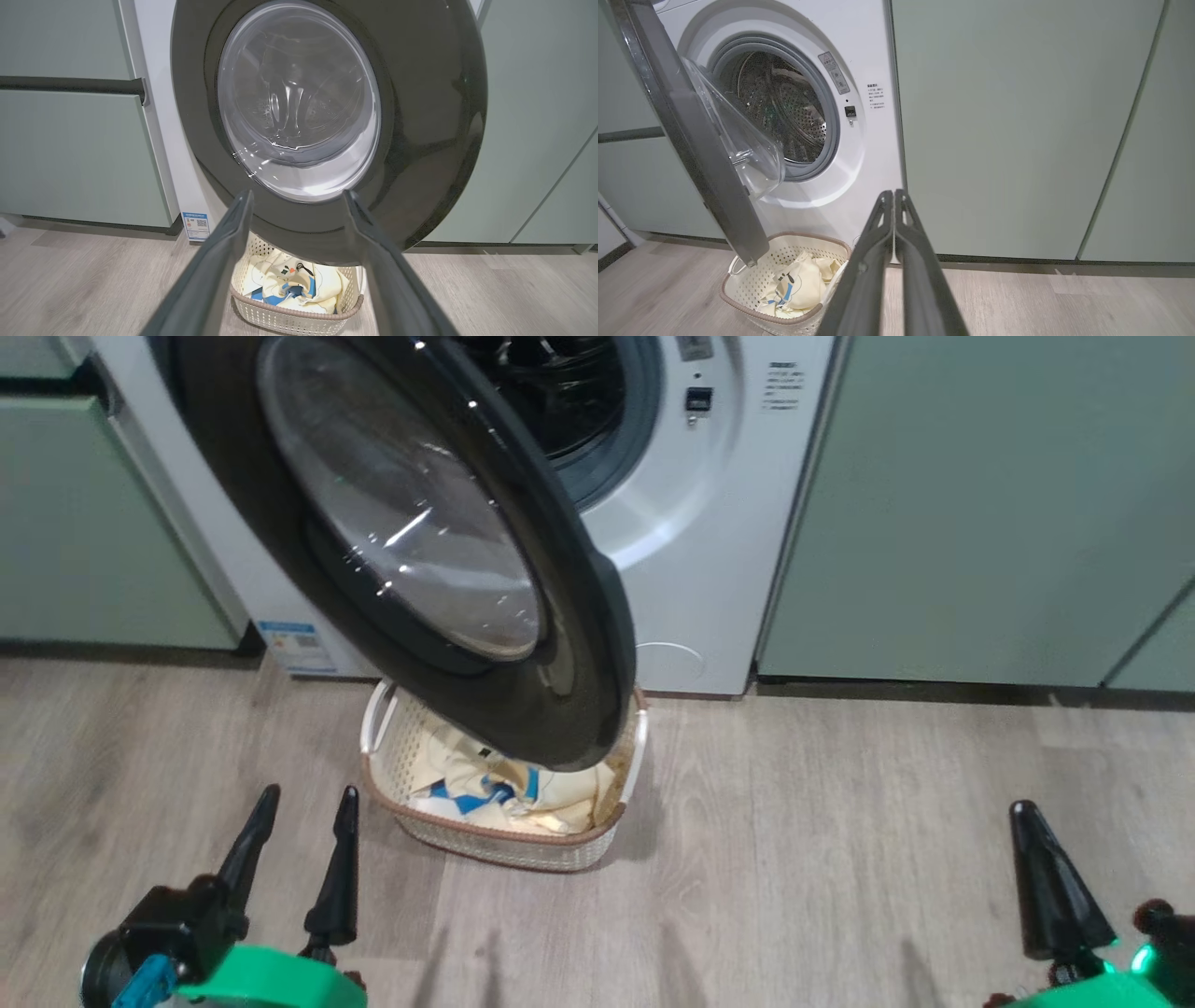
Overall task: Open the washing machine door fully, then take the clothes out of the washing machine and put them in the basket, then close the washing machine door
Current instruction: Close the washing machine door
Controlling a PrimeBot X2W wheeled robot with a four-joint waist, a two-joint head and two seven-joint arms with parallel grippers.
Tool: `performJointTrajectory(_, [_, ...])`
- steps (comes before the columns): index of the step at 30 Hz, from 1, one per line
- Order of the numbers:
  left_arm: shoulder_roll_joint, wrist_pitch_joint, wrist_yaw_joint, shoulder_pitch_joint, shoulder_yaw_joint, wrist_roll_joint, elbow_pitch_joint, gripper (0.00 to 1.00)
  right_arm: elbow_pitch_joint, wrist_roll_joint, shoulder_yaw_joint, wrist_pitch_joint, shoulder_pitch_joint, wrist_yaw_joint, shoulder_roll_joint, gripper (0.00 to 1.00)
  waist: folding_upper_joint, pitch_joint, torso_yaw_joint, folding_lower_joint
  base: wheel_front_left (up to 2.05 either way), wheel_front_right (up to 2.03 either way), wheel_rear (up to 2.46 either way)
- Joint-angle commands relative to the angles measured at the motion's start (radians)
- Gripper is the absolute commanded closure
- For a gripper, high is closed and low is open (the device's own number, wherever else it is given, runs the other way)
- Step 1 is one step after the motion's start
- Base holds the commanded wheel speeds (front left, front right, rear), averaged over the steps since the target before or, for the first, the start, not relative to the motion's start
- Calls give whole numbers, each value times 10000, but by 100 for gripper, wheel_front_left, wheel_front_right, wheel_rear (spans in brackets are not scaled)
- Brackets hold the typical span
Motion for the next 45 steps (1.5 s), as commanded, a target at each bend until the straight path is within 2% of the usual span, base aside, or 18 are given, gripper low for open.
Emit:
performJointTrajectory(1, [90, -100, 40, -570, 296, 66, -388, 0, -233, 78, 284, -95, -502, 44, -188, 100, 0, 58, 166, 0, 0, 0, 0])
performJointTrajectory(15, [-47, -305, -27, -1144, -259, 184, -110, 0, 2126, 740, 1649, -95, -3406, 44, -358, 100, 0, 304, 1885, 0, 0, 0, 0])
performJointTrajectory(22, [-109, -418, -136, -1518, -586, 231, 157, 0, 2987, 934, 1508, -95, -4851, 44, -302, 100, 0, 408, 2657, 0, 0, 0, 0])
performJointTrajectory(28, [-146, -509, -134, -1659, -692, 247, 227, 0, 2574, 829, 1126, -95, -5655, 44, -236, 100, 0, 529, 2873, 0, 0, 0, 0])
performJointTrajectory(32, [-158, -568, -124, -1717, -728, 237, 211, 0, 1631, 634, 1096, -95, -6316, 44, -190, 100, 0, 561, 2922, 0, 0, 0, 0])
performJointTrajectory(33, [-145, -577, -110, -1733, -720, 226, 205, 0, 1061, 546, 1251, -95, -6599, 44, -153, 100, 0, 557, 2915, 0, 0, 0, 0])
performJointTrajectory(38, [-92, -592, -86, -1729, -729, 242, 229, 0, -182, 426, 2214, -95, -7118, 44, -83, 100, 0, 504, 2835, 0, 0, 0, 0])
performJointTrajectory(41, [-71, -592, -68, -1707, -742, 244, 237, 0, -607, 424, 3068, -95, -7191, 44, -95, 100, 0, 442, 2809, 0, 0, 0, 0])
performJointTrajectory(45, [-60, -588, -32, -1654, -753, 232, 227, 0, -516, 652, 4287, -37, -6969, 44, -254, 100, 0, 370, 2822, 0, 0, 0, 0])
